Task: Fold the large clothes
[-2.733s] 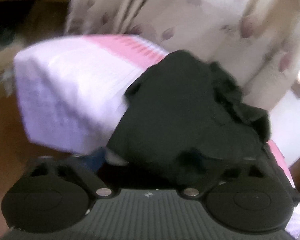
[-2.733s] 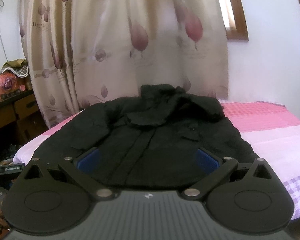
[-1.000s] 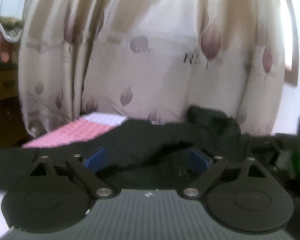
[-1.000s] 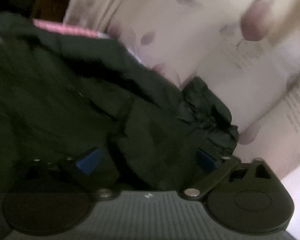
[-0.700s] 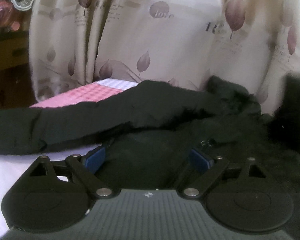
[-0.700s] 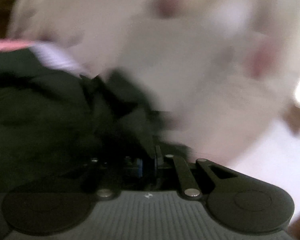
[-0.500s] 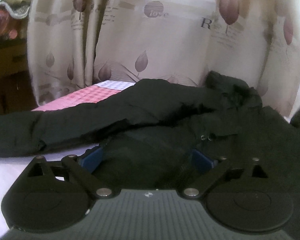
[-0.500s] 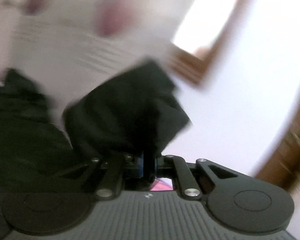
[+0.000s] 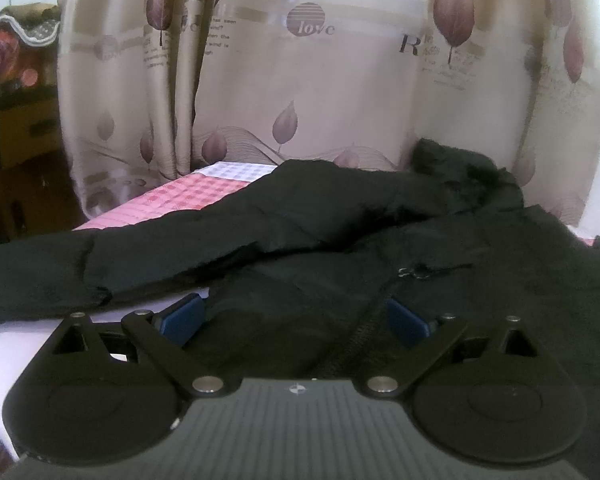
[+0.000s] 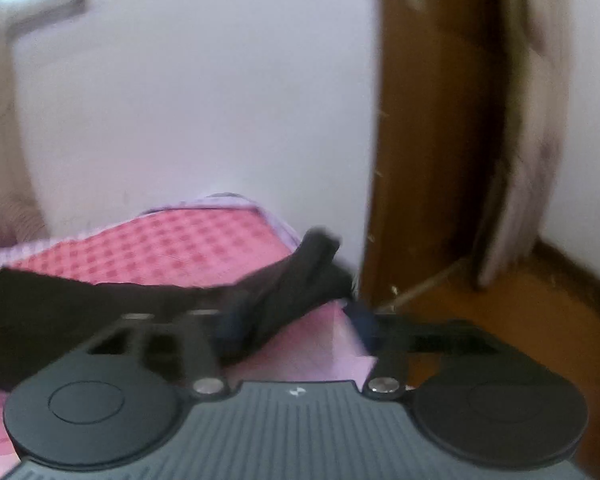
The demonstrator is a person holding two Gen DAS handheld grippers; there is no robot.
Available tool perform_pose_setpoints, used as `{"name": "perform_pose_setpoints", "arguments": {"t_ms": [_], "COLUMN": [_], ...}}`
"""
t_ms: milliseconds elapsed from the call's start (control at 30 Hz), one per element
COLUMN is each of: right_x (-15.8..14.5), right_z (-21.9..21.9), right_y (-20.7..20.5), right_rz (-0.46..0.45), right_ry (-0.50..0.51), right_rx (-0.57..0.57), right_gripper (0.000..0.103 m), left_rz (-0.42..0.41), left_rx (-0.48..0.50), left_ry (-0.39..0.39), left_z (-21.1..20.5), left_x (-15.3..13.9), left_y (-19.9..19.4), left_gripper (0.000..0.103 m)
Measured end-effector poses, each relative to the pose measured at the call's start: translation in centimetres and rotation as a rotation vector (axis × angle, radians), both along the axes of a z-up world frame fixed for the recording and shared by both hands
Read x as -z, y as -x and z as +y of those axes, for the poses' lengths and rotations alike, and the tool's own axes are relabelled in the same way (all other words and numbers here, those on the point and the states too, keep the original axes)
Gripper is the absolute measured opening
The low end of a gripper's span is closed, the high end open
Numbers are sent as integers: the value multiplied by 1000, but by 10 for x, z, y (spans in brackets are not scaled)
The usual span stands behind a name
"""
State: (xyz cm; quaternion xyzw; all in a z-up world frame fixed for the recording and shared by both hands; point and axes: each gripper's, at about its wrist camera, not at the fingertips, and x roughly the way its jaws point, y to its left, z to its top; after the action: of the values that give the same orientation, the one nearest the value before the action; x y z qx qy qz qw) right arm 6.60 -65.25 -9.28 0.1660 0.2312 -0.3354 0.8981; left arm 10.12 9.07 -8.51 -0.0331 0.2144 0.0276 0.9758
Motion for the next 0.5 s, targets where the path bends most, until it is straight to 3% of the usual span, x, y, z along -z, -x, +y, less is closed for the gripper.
{"name": "perform_pose_setpoints", "arguments": {"t_ms": [100, 200, 300, 333, 433, 500], "right_x": [-4, -13, -11, -7, 14, 29], "right_z": [9, 41, 103, 127, 183, 203], "right_y": [38, 79, 99, 104, 110, 112], "right_rz": [-119, -248, -238, -220, -119, -89], "right_ry": [-62, -238, -329, -325, -302, -371], "right_rx": [-33, -257, -540, -610, -712, -751], "right_gripper": [74, 75, 89, 99, 102, 102], "left_rz": [-16, -35, -29, -17, 21, 51], "left_rx": [6, -8, -30, -37, -37, -25], "left_ry": [5, 5, -3, -5, 14, 41], "left_z": [11, 30, 50, 56, 73, 78], "left_x": [-11, -20, -23, -22, -16, -12], "left_y": [16, 33, 46, 49, 54, 53], "left_gripper": [102, 102, 103, 103, 103, 102]}}
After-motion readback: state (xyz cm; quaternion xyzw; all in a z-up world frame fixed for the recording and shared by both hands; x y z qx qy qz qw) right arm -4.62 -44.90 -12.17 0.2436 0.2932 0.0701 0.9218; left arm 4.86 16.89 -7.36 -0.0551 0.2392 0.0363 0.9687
